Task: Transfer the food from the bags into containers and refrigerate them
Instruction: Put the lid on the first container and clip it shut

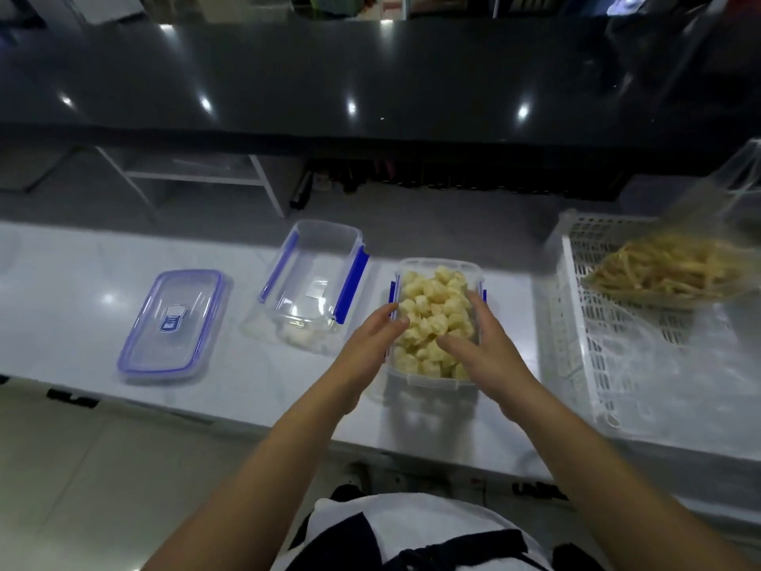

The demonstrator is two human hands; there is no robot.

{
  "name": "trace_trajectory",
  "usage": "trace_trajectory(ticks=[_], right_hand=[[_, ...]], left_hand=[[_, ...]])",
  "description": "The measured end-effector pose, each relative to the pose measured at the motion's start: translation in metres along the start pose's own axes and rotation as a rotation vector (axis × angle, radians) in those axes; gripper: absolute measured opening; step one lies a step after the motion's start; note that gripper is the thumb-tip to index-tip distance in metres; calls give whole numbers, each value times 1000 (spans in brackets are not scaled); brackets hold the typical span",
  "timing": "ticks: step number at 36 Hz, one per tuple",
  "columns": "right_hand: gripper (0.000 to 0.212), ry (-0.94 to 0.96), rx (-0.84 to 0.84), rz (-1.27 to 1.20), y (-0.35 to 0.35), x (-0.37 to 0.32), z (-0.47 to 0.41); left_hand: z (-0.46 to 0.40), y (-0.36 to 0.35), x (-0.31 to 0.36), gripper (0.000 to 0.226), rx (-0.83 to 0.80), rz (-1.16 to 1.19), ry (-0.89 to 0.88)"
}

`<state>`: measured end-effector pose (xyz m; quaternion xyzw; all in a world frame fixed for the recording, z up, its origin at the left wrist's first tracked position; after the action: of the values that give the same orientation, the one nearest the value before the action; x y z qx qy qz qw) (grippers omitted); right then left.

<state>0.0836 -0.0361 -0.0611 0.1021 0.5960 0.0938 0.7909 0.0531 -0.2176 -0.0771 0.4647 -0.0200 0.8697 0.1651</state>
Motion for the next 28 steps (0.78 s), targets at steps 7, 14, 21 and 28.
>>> trace_trajectory(ticks=[7, 14, 21, 28], right_hand=[[69, 252, -49, 579, -39, -36, 12], [70, 567, -324, 942, -173, -61, 8], [82, 508, -586, 965, -306, -67, -33], [92, 297, -584, 931, -377, -75, -69]], left_hand=[[36, 77, -15, 62, 226, -223, -209], [51, 221, -72, 84, 700, -563, 90], [41, 326, -113, 89, 735, -548, 239], [42, 350, -110, 79, 689, -552, 184]])
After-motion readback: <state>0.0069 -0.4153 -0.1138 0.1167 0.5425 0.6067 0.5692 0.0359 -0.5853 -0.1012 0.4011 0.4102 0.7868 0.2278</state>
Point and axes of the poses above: each hand's wrist, its own z-axis away from the middle knuckle, its own y-axis out of the back of the hand, x = y × z, the point moved 2 cm from there along -z, towards the middle knuckle, and after that the axes turned 5 degrees about y, right-handed, at the moved point
